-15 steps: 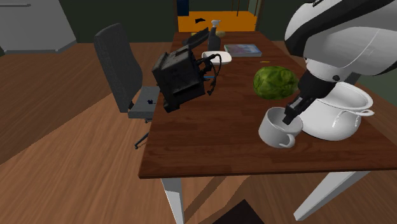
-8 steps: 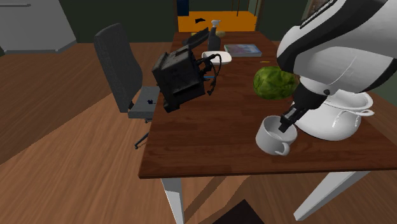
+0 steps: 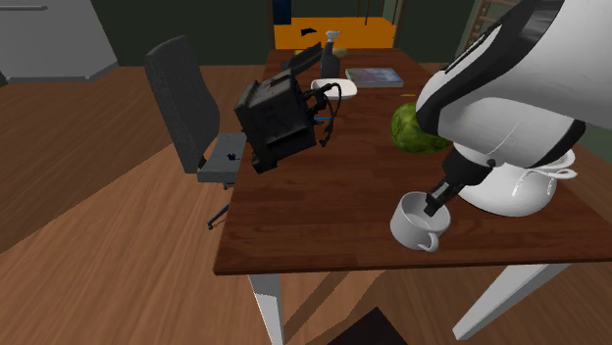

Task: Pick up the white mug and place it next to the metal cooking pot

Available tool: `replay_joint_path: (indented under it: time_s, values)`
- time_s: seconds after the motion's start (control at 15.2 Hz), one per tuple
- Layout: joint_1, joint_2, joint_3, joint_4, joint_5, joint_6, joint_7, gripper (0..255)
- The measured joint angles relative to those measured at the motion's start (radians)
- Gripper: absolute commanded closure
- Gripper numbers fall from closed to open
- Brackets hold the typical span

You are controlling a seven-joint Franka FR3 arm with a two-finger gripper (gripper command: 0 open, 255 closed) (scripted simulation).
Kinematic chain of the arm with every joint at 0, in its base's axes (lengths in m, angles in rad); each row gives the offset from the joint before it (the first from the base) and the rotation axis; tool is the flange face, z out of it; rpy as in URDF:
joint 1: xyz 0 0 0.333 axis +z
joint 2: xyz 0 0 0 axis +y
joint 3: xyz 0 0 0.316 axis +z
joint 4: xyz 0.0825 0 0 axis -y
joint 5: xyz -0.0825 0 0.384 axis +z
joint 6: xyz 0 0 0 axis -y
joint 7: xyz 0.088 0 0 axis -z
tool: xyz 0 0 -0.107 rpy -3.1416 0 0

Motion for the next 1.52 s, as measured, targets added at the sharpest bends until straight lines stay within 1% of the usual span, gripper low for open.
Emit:
replay_joint_path:
  time_s: [0.2, 0.59, 0.66, 1.06, 1.19, 1.32, 1.52]
  values:
    - [0.001, 0.026, -0.003, -0.016, 0.026, 0.034, -0.023, 255]
    - [0.001, 0.032, -0.003, -0.019, 0.032, 0.041, -0.028, 255]
    - [0.001, 0.032, -0.003, -0.019, 0.032, 0.041, -0.028, 0]
    - [0.001, 0.032, -0.003, -0.019, 0.032, 0.041, -0.028, 0]
    - [-0.002, -0.003, -0.003, -0.005, -0.001, 0.004, -0.004, 0]
    - [-0.005, -0.044, 0.001, 0.022, -0.039, -0.052, 0.026, 0]
    - [-0.009, -0.055, 0.0, 0.036, -0.05, -0.076, 0.031, 0]
